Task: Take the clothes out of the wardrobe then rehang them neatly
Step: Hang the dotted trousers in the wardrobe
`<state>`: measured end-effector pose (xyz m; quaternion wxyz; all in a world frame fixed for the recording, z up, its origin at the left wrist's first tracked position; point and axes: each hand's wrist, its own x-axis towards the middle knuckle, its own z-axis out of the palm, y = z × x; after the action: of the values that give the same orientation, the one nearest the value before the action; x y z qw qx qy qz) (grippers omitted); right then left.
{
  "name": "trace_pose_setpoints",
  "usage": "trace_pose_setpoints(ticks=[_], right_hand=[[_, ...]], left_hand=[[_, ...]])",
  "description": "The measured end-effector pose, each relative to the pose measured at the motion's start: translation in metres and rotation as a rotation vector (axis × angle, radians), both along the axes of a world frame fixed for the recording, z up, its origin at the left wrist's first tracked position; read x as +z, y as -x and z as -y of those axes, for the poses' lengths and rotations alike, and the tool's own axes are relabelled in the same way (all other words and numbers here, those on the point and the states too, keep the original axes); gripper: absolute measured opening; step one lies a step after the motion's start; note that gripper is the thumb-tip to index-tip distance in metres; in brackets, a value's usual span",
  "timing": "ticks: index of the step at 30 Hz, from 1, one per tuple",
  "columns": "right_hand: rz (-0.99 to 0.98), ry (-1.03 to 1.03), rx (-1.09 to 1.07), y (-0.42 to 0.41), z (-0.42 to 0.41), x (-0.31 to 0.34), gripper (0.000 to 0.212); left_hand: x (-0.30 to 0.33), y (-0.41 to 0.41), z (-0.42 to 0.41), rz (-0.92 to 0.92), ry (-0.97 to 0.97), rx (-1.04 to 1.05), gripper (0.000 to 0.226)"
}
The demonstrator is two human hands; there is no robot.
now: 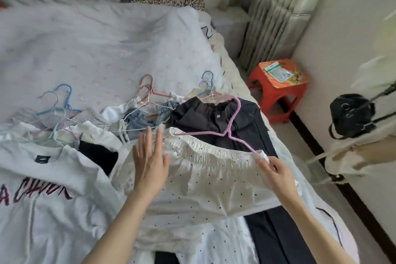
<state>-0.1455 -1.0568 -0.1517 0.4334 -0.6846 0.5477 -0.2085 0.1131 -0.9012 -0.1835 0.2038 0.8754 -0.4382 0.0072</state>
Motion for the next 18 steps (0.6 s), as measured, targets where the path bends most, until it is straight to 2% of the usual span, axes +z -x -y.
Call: trace_pose_setpoints(ticks=[3,6,9,14,18], right_hand=[[0.023,0.029,-0.103,0.063,-0.004,0.027,0.039],[0.031,0.083,-0.227,0.116,-0.011,0.054,0.038],[-0.013,0.192,-0.361,0.163,-0.025,0.090,0.035],[-0.028,0.403,-0.628,0.247,-0.076,0.144,0.011],[-0.015,0.499,-0.848,0.307,-0.150,0.168,0.007]], left_hand=[[0.023,0.036,0.026,-0.029,-0.018,-0.104,0.063],[0.046,0.067,0.050,0.024,0.076,-0.267,0.040],[0.074,0.097,0.069,-0.003,0.191,-0.433,0.043],[0.119,0.169,0.097,-0.012,0.384,-0.719,0.060],[0.144,0.244,0.100,-0.128,0.481,-0.959,0.052]])
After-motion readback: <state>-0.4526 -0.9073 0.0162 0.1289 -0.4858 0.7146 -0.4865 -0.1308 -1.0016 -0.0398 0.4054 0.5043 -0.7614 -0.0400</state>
